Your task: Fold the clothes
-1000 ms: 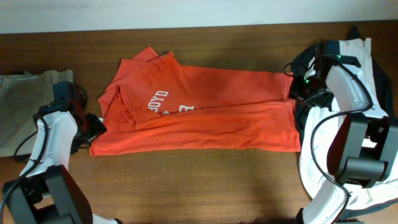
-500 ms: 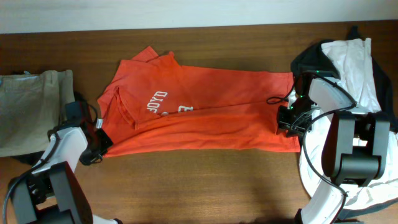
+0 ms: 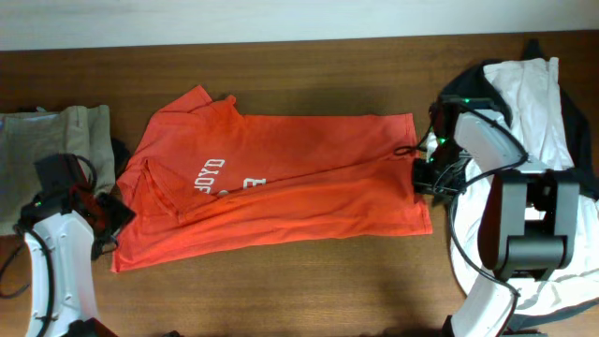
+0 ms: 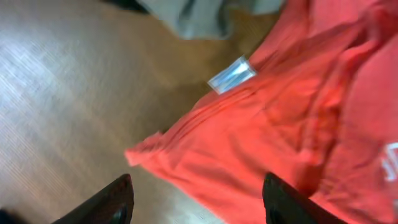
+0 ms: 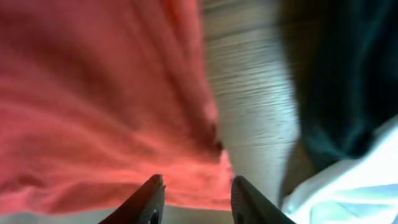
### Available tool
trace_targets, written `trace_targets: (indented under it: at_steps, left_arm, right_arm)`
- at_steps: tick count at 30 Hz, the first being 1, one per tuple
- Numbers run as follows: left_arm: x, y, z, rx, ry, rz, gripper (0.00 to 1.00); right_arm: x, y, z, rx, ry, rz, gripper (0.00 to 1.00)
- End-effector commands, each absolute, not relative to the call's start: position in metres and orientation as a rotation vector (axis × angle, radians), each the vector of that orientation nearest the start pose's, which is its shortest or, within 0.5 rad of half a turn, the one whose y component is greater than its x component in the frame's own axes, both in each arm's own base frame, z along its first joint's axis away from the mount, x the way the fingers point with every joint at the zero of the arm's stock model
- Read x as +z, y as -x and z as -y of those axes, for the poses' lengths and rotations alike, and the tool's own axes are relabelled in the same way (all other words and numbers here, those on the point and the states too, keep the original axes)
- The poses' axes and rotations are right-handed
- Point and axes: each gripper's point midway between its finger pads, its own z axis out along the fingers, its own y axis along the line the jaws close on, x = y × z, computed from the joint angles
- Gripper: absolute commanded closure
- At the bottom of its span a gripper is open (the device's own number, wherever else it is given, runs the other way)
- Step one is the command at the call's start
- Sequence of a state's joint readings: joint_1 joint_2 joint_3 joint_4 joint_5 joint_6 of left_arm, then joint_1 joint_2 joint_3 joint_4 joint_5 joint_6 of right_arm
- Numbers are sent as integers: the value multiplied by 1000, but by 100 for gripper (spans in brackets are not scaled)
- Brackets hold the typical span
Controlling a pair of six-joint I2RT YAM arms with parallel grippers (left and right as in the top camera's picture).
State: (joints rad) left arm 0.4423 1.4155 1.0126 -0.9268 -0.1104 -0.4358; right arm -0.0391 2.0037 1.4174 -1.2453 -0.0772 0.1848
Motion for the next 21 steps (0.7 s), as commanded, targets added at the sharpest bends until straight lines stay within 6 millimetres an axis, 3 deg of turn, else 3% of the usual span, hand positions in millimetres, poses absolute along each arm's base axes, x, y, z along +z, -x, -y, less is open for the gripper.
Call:
trace_targets:
  at_steps: [1, 3, 4, 5, 8, 9, 10, 11, 12, 13, 15, 16, 17, 18, 19, 21]
  left_arm:
    - [104, -263, -130, 131, 1160, -2615, 34]
    - [104, -264, -129, 130, 1152, -2617, 34]
    - [104, -264, -129, 130, 1152, -2617, 34]
    - [104, -264, -129, 130, 1152, -2617, 34]
    - [104, -264, -129, 136, 1113, -2636, 36]
    - [104, -265, -128, 136, 1095, -2643, 41]
    - [106, -268, -125, 134, 1053, -2653, 42]
    - [112, -277, -119, 136, 954, -2668, 43]
    - [122, -290, -112, 133, 856, -2661, 43]
    - [141, -313, -98, 127, 695, -2637, 43]
    - [164, -352, -65, 39, 401, -2608, 39]
    - [173, -382, -41, -63, 215, -2603, 37]
    - [172, -410, -29, -135, 116, -2610, 32]
    - [168, -433, -31, -136, 109, -2612, 31]
    - [159, -476, -35, -124, 28, -2602, 31]
    - [141, -528, -34, -109, -75, -2586, 30]
  right_arm:
    - [25, -295, 6, 22, -401, -3390, 60]
    - [5, -274, -3, 92, -418, -3438, 60]
    - [-3, -261, -5, 104, -427, -3468, 69]
    - [-6, -248, -5, 97, -438, -3507, 96]
    - [8, -221, 20, -268, -711, -3540, 96]
    - [12, -224, 20, -250, -692, -3526, 96]
    - [18, -228, 19, -225, -667, -3506, 90]
    - [29, -238, 19, -206, -660, -3450, 62]
    - [42, -252, 20, -182, -652, -3383, 21]
    - [59, -275, 18, -122, -590, -3314, 11]
    - [81, -301, 10, -8, -504, -3253, 11]
    - [93, -312, 10, 4, -498, -3218, 11]
    - [105, -322, 10, 11, -484, -3184, 11]
    - [110, -327, 10, 16, -476, -3169, 10]
    - [111, -327, 7, 50, -443, -3175, 5]
    - [110, -327, 6, 52, -442, -3174, 5]
